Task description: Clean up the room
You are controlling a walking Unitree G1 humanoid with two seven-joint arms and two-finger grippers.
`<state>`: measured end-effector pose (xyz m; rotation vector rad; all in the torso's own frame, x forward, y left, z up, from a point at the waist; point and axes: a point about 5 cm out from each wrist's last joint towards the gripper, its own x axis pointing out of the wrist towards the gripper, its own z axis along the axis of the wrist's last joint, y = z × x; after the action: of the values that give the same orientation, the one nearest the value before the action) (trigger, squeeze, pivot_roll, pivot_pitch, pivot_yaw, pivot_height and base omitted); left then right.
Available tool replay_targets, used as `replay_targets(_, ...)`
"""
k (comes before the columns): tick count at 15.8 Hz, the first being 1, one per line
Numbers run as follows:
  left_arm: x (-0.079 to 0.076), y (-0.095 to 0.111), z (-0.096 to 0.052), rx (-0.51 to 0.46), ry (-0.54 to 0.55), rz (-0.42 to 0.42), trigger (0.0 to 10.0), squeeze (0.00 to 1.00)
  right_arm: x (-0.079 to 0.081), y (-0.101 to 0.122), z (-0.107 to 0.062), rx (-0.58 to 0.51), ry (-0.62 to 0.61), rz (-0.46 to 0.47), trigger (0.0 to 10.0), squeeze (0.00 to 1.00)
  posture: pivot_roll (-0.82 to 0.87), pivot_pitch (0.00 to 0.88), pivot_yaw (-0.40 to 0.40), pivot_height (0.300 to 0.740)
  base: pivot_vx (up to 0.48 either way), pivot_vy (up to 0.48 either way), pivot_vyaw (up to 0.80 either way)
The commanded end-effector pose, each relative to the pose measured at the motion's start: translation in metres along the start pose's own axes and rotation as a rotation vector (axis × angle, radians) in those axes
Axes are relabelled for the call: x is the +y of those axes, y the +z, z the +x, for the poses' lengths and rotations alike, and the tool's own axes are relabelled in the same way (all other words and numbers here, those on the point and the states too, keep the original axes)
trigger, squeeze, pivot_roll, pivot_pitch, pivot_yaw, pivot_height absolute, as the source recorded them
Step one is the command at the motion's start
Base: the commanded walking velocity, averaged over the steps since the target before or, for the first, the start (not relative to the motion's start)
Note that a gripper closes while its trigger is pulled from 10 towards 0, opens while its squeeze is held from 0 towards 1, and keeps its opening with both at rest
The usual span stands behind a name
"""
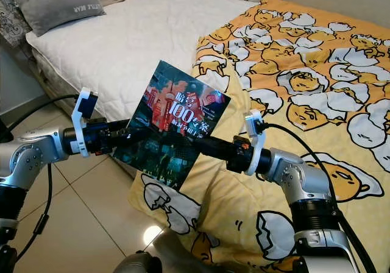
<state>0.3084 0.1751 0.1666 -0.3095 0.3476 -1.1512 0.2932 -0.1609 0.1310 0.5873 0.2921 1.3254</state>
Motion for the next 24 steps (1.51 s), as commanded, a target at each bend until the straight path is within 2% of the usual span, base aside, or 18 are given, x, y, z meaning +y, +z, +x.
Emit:
replay_targets(1,-0.002,0.002,-0.001,0.02,-0.006,0.015,0.0,0.0,0.007,0.01,0.003,-0.009,0.055,-0.045,0.0,0.0,0.0,0.0,0.058,0.74,0.0,0.0,0.0)
replay_targets(4,-0.001,0.004,-0.002,-0.016,-0.002,0.031,0.0,0.0,0.008,0.01,0.005,0.0,0.057,-0.049,0.0,0.0,0.0,0.0,0.059,0.74,0.0,0.0,0.0)
replay_targets(12,-0.009,0.0,-0.001,-0.029,-0.04,0.014,0.0,0.0,0.01,0.006,0.005,0.0,0.044,-0.061,0.0,0.0,-0.01,0.0,0.074,0.74,0.0,0.0,0.0)
replay_targets(13,-0.009,-0.001,-0.002,-0.039,-0.033,0.015,0.0,0.0,0.009,0.005,0.005,-0.004,0.027,-0.052,7.8,0.0,-0.01,0.0,0.075,0.74,0.0,0.0,0.0)
replay_targets(14,-0.01,-0.001,-0.002,-0.06,-0.014,0.013,0.0,0.0,0.005,0.002,0.004,-0.006,-0.032,-0.065,10.0,0.0,-0.01,0.0,0.076,0.74,0.0,0.0,0.0)
replay_targets(15,-0.011,-0.001,-0.003,-0.075,0.033,0.032,0.0,0.0,-0.005,-0.001,0.001,-0.016,-0.183,-0.107,10.0,1.0,-0.01,0.0,0.076,0.74,0.0,0.0,0.0)
replay_targets(16,-0.011,0.0,-0.003,-0.104,0.109,0.068,0.0,0.0,-0.019,-0.004,-0.009,-0.068,-0.387,-0.127,10.0,1.0,-0.01,0.0,0.075,0.74,0.0,0.0,0.0)
replay_targets(18,-0.009,-0.001,-0.003,-0.114,0.201,0.122,0.0,0.0,-0.027,-0.005,-0.019,-0.145,-0.524,-0.126,10.0,1.0,-0.02,0.0,0.071,0.74,0.0,0.0,0.0)
replay_targets(19,-0.005,0.0,-0.003,-0.11,0.303,0.178,0.0,0.0,-0.032,-0.006,-0.027,-0.185,-0.651,-0.136,10.0,1.0,-0.02,0.0,0.067,0.74,0.0,0.0,0.0)
replay_targets(20,-0.004,0.0,-0.003,-0.107,0.344,0.201,0.0,0.0,-0.034,-0.007,-0.03,-0.197,-0.708,-0.144,10.0,1.0,-0.02,0.0,0.067,0.74,0.0,0.0,0.0)
replay_targets(22,-0.002,-0.009,-0.004,-0.121,0.536,0.242,0.0,0.0,-0.031,-0.009,-0.029,-0.276,-0.807,-0.146,10.0,1.0,-0.05,0.0,0.063,0.74,0.0,0.0,0.0)
replay_targets(23,-0.003,-0.013,-0.005,-0.124,0.591,0.245,0.0,0.0,-0.031,-0.011,-0.027,-0.287,-0.855,-0.159,10.0,1.0,-0.06,0.0,0.063,0.74,0.0,0.0,0.0)
replay_targets(24,0.003,-0.02,-0.008,-0.123,0.733,0.267,0.0,0.0,-0.03,-0.015,-0.023,-0.229,-0.953,-0.222,10.0,1.0,-0.07,0.0,0.065,0.74,0.0,0.0,0.0)
